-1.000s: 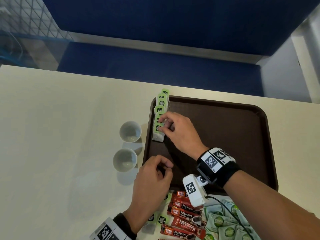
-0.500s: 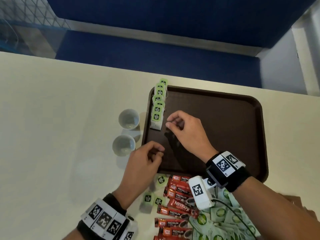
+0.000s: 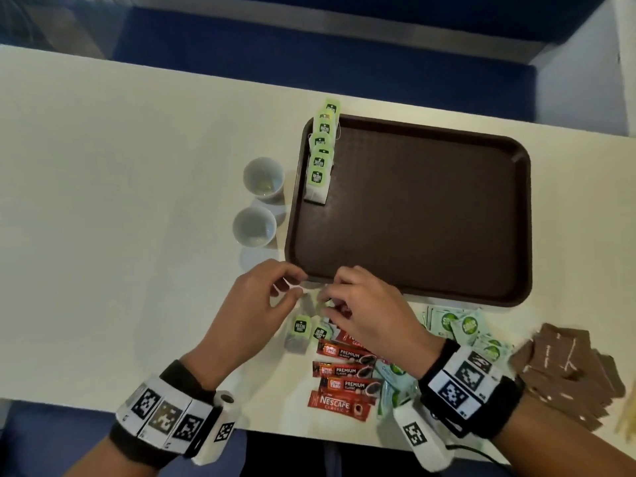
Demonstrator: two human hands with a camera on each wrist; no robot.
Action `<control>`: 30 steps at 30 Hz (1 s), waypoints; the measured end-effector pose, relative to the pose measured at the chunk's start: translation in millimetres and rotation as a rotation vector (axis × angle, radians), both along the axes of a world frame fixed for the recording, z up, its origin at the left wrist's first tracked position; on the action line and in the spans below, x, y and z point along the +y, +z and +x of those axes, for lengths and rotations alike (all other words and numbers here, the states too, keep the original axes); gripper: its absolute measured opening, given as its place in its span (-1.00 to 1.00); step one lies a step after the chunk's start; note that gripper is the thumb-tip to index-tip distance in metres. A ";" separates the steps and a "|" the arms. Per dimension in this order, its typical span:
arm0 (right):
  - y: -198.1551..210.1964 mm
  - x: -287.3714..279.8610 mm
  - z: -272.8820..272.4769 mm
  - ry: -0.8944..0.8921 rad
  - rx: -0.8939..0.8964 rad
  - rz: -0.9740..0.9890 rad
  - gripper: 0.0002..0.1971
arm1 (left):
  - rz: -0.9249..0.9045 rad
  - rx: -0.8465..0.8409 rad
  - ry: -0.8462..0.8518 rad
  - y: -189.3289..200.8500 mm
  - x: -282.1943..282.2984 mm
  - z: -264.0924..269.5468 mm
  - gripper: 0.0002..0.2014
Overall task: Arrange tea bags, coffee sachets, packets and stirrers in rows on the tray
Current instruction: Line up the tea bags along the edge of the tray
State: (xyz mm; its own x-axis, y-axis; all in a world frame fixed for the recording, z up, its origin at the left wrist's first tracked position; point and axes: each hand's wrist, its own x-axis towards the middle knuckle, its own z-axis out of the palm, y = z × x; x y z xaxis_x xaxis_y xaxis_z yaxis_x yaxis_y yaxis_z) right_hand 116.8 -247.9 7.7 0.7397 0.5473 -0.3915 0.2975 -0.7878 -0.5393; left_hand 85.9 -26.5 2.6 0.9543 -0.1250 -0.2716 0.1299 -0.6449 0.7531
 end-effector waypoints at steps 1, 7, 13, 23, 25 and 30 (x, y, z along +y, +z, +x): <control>-0.6 0.8 -2.3 0.011 -0.018 -0.009 -0.76 | 0.023 0.035 -0.040 -0.9 1.6 -2.9 -0.80; -7.2 6.5 -13.5 0.094 -0.134 -0.096 -0.45 | 0.172 0.227 -0.182 -9.3 7.5 -21.3 -0.55; -8.9 16.7 -11.6 0.216 -0.137 -0.232 -0.31 | 0.193 0.249 -0.158 -15.9 4.5 -27.0 -0.62; -12.0 24.9 -11.5 0.053 -0.143 -0.150 -0.68 | 0.180 0.201 -0.140 -18.2 -1.5 -32.2 -0.68; -9.8 25.6 -12.1 0.020 -0.122 -0.121 -0.74 | 0.216 0.194 -0.124 -22.7 -5.5 -35.9 -0.67; -5.6 23.5 -12.1 -0.007 -0.132 -0.059 -0.89 | 0.245 0.162 -0.104 -23.0 -12.4 -38.9 -0.74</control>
